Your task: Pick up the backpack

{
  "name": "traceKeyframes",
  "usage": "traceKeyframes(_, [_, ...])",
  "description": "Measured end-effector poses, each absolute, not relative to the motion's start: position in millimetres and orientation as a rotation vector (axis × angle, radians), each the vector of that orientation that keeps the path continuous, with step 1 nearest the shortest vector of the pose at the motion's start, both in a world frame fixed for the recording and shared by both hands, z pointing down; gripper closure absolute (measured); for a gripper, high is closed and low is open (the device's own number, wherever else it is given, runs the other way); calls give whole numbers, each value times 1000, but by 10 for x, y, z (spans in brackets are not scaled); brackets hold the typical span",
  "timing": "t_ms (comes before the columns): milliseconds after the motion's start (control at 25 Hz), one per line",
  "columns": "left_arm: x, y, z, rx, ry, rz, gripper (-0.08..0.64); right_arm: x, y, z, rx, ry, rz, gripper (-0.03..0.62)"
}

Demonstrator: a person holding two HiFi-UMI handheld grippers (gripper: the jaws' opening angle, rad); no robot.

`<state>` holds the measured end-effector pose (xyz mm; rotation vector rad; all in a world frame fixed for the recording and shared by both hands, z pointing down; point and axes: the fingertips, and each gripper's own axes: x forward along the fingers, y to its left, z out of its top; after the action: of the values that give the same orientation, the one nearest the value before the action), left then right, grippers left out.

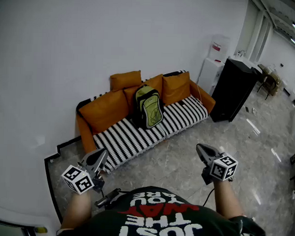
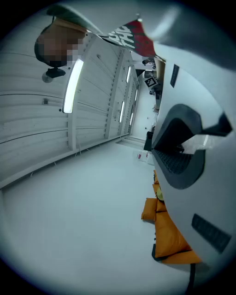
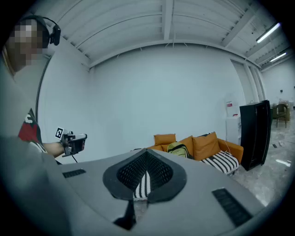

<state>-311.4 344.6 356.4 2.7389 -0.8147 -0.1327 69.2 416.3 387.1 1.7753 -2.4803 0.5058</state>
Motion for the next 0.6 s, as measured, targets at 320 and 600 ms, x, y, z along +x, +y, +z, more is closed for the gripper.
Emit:
traceKeyframes(320, [-3077, 3428, 3578, 2752, -800, -120, 557, 688, 4119, 3891, 1772, -2476, 507, 566])
traceKeyframes(600, [-3053, 3366, 3584, 2750, -790, -108, 557, 683, 4037, 3892, 1768, -2479, 529, 566])
